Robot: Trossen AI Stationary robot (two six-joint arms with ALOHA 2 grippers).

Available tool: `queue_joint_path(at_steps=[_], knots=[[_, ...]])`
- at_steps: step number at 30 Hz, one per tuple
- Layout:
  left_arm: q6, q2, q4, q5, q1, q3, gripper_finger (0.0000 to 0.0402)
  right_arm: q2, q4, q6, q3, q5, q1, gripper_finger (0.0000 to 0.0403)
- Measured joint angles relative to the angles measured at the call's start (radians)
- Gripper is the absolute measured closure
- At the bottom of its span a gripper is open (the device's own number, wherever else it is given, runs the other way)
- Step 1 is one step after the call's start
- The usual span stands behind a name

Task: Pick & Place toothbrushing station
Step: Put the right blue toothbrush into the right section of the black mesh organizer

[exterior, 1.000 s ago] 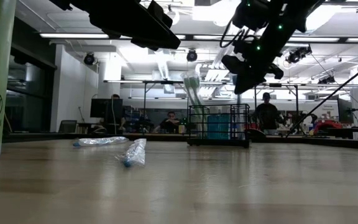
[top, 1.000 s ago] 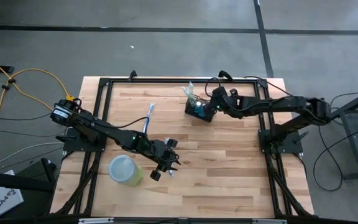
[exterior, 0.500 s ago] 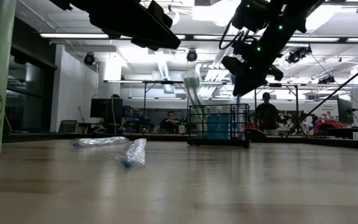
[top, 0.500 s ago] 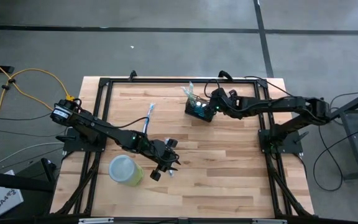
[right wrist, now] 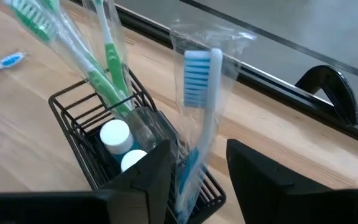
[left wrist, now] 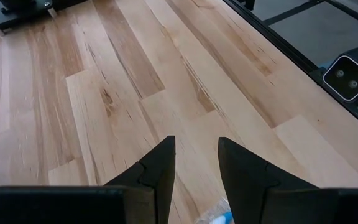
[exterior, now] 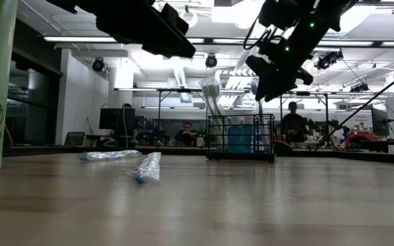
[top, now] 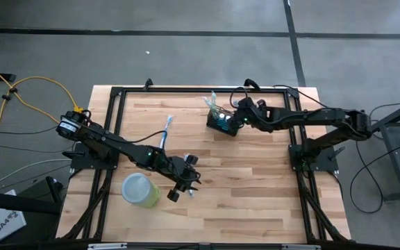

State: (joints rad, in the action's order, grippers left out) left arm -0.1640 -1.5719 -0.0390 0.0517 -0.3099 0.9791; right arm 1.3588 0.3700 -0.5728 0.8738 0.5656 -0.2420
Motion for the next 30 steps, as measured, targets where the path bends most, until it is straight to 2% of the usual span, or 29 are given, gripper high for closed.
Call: queue_joint_path(at_steps=[6,12,17,25,30], knots=[[0.004,0.000,0.007,0.000,0.000,0.000,0.0283,-0.011,0.026,-0.005,0.000,-0.028,0.000,0.0252],[0.005,0.000,0.009,0.000,0.000,0.000,0.0283,-0.012,0.044,-0.006,0.000,-0.099,0.001,0.0251],[0.007,0.000,0.009,0.000,0.000,0.000,0.0283,-0.058,0.049,0.006,0.000,-0.112,0.030,0.0251],[-0.002,0.000,0.022,0.000,0.003,0.000,0.0283,-0.179,0.094,-0.008,0.000,-0.123,0.122,0.0251],[-0.075,0.000,0.122,-0.001,0.006,0.000,0.0283,-0.203,0.087,-0.015,0.000,-0.131,0.236,0.0251]])
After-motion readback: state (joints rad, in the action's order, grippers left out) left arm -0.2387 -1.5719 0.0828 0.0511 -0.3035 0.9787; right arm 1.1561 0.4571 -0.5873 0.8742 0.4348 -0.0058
